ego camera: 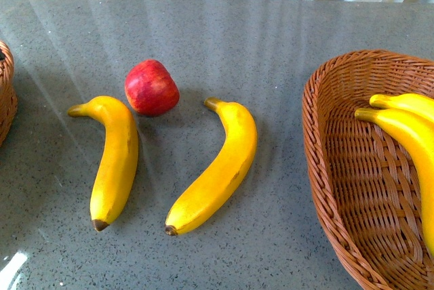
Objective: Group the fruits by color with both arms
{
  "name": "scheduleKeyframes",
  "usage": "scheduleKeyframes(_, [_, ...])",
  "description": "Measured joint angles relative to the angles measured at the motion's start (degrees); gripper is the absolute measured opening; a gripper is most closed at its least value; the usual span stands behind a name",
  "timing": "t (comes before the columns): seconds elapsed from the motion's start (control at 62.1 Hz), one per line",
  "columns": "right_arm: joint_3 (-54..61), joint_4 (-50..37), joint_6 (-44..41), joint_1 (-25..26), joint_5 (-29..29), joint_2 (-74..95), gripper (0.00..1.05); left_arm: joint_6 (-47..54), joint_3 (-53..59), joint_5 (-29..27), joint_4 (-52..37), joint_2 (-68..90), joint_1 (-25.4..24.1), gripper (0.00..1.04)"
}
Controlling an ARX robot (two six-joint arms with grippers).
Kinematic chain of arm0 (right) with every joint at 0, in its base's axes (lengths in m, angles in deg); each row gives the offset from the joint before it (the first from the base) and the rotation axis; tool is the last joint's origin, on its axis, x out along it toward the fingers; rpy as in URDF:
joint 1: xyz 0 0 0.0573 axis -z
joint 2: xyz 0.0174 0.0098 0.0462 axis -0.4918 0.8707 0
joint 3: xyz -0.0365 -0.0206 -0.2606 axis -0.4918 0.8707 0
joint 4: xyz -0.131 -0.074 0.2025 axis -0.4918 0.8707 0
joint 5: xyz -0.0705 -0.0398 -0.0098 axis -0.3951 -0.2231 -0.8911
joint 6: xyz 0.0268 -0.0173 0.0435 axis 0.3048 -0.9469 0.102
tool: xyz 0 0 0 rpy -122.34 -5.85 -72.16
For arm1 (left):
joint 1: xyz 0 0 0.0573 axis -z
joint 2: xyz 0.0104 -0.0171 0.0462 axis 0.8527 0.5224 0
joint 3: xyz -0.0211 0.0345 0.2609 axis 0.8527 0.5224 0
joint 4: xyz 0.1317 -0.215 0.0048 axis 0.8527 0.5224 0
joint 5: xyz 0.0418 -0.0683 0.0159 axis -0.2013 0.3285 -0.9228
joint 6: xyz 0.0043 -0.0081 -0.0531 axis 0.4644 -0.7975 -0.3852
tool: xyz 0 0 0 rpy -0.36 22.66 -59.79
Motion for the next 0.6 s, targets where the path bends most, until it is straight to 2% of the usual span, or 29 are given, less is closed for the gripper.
scheduleKeyframes(0.081, [0.0, 0.0, 0.0, 0.0, 0.0, 0.0, 0.96, -0.28, 0.0, 0.11, -0.09, 0.26, -0.5, 0.74])
scheduleKeyframes(0.226, [0.0, 0.0, 0.0, 0.0, 0.0, 0.0, 0.96, -0.31, 0.0, 0.2, -0.28, 0.15, -0.61, 0.97])
scheduleKeyframes(0.435, [0.0, 0.0, 0.02, 0.0, 0.0, 0.0, 0.96, -0.04, 0.66, -0.85, -0.26, -3.93, 0.37, 0.96])
scheduleKeyframes(0.596, [0.0, 0.0, 0.0, 0.0, 0.0, 0.0, 0.96, 1.27, 0.72, -2.21, -0.13, -8.57, 4.39, 0.96])
